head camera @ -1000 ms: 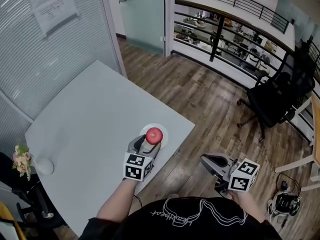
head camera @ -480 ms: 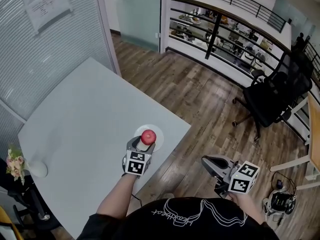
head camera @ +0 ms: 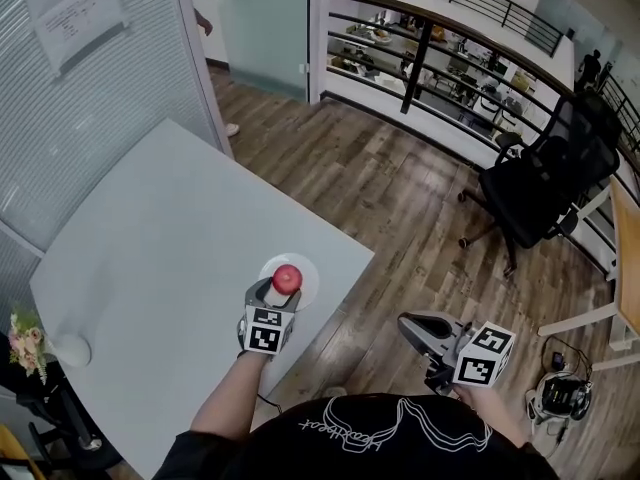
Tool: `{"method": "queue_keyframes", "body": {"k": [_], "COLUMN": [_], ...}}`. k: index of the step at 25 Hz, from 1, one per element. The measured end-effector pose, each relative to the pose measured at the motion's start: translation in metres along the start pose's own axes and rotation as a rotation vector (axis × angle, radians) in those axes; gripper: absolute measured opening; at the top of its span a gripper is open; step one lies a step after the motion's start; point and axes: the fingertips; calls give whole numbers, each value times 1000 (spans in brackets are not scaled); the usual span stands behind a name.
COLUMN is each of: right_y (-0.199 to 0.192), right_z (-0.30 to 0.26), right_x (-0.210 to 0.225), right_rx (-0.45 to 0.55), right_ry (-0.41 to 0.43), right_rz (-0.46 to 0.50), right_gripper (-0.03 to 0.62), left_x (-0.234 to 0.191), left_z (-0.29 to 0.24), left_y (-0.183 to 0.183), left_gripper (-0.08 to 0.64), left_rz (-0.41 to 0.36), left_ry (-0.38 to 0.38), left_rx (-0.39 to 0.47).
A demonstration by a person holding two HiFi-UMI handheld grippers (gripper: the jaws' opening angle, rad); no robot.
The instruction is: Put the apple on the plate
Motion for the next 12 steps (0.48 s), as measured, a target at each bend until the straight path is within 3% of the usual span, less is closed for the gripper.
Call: {"method": "queue_keyframes", "body": {"k": [6, 12], "right_y": [0, 0], "right_z": [-1, -4], "right_x": [4, 4], "right_rx": [-8, -7], "right_ry": [4, 14], "right_rz": [-10, -18], "right_gripper": [9, 9], "left_x": [0, 2], "left_z": [-3, -6], "left_y": [1, -6], "left_gripper": [290, 327], "left_rz": [-37, 24], "left_ry": [3, -38], "left_rx": [8, -14]}}
Point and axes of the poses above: the fingertips, and each gripper's own axes: z backward along the fingers, x to its right, y out of its top, and after that the axes turned 7 degrees about -x, right-handed
